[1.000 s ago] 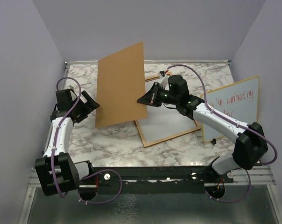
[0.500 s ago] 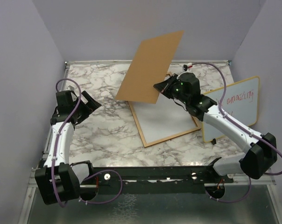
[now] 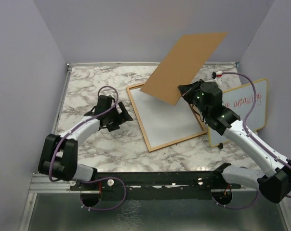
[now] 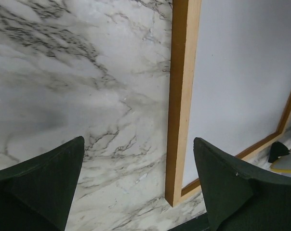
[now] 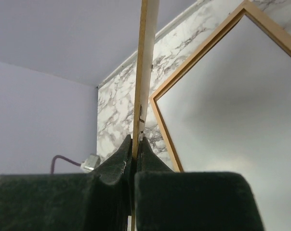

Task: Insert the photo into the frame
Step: Pick up the photo frame item at the center of the board, then move the photo frame item to the center of the board.

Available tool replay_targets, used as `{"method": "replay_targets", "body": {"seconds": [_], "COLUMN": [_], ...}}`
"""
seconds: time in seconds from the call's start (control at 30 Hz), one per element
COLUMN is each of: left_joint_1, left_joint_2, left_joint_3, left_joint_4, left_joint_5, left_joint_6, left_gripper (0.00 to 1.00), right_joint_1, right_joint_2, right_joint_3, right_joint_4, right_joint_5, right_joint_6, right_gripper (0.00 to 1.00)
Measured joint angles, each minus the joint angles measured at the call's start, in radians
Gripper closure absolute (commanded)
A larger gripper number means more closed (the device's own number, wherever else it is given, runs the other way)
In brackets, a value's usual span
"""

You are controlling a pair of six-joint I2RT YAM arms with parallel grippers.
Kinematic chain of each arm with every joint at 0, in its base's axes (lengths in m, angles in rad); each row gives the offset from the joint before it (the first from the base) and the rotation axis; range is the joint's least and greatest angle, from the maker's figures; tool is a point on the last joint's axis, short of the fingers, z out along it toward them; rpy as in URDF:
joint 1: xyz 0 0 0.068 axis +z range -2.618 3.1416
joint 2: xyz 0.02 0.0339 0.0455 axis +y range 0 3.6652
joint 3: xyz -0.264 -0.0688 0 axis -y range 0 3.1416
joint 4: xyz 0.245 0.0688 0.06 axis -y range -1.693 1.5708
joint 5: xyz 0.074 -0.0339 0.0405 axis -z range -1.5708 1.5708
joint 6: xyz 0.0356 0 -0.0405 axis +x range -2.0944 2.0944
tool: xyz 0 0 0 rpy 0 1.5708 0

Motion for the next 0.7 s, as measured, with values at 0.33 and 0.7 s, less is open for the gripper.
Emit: {"method": "replay_targets", "body": {"seconds": [0.33,0.7], "left_joint_1": [-0.216,-0.291], "left_joint_2": [0.279,0.393], "left_joint_3": [0.154,0.244], "left_joint_4": [0.050,0.082], "left_joint_5": [-0.167,-0.282], "left_joint_6": [-0.082,-0.124], "left_gripper": [0.26,0.56], "right_joint_1": [-0.005,-0.005], "right_joint_2": [-0.085,-0.117], "right_joint_3": [-0.013,-0.059], "right_joint_4": [-0.025,-0.038], "right_joint_5": [0.033,0.037], "right_joint_6": [-0.042,-0.048], "right_gripper": [1.00,0.99]}}
